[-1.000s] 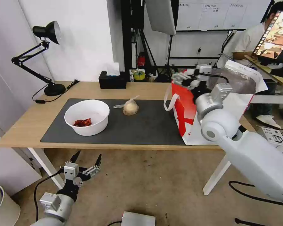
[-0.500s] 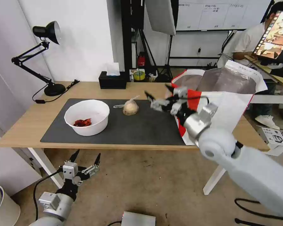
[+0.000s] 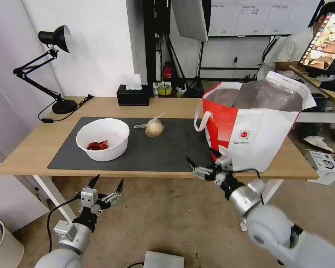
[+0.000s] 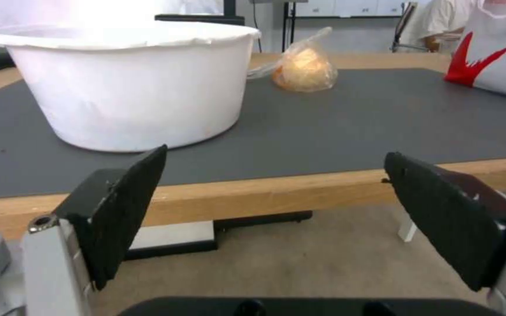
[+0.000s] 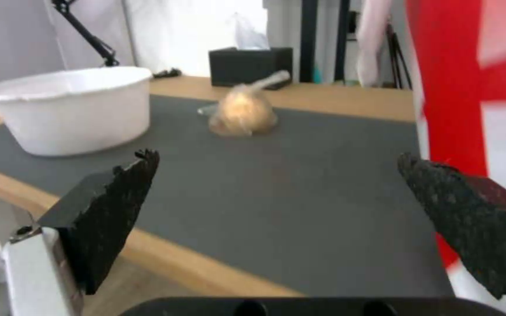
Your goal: Pick up the trash from the table and place it into the takeout bag.
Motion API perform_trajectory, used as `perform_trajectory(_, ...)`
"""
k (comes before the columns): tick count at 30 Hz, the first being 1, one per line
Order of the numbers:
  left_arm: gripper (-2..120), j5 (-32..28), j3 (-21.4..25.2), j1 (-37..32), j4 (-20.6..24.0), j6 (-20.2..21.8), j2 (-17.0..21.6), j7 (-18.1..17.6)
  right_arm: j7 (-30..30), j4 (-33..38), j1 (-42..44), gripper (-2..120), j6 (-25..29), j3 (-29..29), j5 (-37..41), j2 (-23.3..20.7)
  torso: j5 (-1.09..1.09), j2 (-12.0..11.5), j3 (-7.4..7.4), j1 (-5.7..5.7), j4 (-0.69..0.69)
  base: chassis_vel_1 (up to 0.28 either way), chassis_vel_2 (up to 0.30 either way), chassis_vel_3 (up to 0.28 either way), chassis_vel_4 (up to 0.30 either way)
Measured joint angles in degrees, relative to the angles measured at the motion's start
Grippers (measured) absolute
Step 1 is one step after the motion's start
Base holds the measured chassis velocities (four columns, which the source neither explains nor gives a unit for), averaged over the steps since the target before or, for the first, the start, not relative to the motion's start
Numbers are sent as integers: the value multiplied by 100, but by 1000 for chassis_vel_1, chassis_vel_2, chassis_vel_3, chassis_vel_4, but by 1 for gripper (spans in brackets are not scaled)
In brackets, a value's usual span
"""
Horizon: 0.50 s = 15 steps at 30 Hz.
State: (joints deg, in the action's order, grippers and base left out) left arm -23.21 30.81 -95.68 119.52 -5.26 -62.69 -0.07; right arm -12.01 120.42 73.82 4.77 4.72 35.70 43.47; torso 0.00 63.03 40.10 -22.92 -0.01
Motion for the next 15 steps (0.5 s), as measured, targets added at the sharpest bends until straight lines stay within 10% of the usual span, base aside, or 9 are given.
perform_trajectory(15,100,-111,-50,46,-57,-9,20,9,80,-222,742,100,283,478,-435,315,0,0,0,0,1,0,0,0,0)
